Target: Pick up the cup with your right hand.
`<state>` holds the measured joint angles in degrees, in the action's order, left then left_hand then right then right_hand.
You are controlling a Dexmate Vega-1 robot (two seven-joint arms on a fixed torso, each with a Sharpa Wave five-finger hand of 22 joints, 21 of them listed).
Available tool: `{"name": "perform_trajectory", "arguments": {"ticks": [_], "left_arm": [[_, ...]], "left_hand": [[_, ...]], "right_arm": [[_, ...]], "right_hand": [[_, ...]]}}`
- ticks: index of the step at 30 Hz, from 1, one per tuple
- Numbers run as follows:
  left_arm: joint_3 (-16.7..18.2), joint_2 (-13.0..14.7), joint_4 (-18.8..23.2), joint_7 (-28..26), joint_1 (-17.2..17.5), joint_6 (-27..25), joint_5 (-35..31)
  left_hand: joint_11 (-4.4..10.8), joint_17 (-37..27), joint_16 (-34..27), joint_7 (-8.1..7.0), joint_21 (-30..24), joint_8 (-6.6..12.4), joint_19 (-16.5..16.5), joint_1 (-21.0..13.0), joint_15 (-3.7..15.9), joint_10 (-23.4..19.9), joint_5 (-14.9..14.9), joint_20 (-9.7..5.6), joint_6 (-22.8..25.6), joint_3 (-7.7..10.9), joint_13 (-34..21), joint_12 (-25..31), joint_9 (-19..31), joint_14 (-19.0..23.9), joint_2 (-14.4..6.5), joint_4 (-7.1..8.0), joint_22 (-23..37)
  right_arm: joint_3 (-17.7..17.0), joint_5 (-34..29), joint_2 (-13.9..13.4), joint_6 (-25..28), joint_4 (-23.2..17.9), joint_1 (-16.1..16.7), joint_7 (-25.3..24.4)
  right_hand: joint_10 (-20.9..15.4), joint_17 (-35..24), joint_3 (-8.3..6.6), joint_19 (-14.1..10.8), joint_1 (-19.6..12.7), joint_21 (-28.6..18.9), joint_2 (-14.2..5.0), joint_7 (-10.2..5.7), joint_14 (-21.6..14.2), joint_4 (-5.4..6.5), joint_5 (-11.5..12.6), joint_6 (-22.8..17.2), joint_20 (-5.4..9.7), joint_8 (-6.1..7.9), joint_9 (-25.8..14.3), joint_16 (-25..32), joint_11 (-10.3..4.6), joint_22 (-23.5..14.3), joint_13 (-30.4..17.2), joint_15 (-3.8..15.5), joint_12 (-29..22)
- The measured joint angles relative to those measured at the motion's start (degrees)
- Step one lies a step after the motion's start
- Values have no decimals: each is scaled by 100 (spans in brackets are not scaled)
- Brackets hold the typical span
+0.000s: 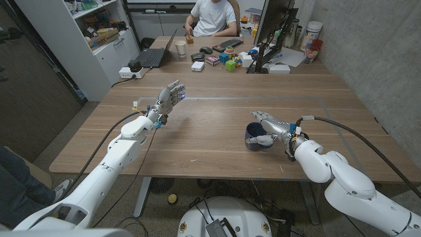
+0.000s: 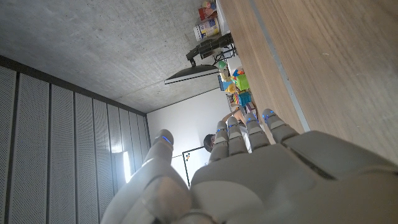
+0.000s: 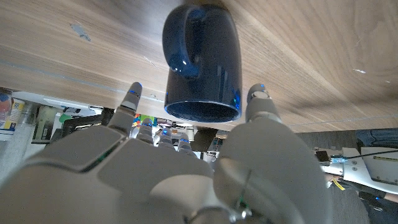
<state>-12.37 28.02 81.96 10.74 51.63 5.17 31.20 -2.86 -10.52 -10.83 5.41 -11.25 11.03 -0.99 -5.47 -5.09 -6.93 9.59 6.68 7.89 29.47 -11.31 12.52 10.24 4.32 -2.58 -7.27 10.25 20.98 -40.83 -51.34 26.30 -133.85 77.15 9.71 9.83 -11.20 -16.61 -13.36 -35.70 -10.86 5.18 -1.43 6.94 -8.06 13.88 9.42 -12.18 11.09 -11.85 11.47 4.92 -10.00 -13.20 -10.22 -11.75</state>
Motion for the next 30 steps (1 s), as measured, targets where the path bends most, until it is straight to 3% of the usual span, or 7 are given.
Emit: {"name": "perform_trajectory", "arguments": {"ticks": [21,30], "left_arm": [[-28,-73,-129,37,-33,30,7],[-27,-75,-130,33,-2,30,7]], "left_hand": [[0,0,0,-20,0,0,30,0,0,0,0,30,20,0,0,0,0,0,0,0,0],[0,0,0,-20,0,0,-1,0,0,0,0,60,20,0,0,0,0,0,0,0,0]], "right_arm": [[252,62,-235,353,-117,-223,389],[376,88,-239,395,-36,-324,392]], "right_hand": [[0,0,0,-35,-30,0,-30,-21,-72,0,0,-21,-35,44,0,45,0,0,1,10,-4],[0,-11,0,-198,-69,-45,-69,-71,-212,0,0,-159,-29,87,1,90,0,1,1,38,-91]]}}
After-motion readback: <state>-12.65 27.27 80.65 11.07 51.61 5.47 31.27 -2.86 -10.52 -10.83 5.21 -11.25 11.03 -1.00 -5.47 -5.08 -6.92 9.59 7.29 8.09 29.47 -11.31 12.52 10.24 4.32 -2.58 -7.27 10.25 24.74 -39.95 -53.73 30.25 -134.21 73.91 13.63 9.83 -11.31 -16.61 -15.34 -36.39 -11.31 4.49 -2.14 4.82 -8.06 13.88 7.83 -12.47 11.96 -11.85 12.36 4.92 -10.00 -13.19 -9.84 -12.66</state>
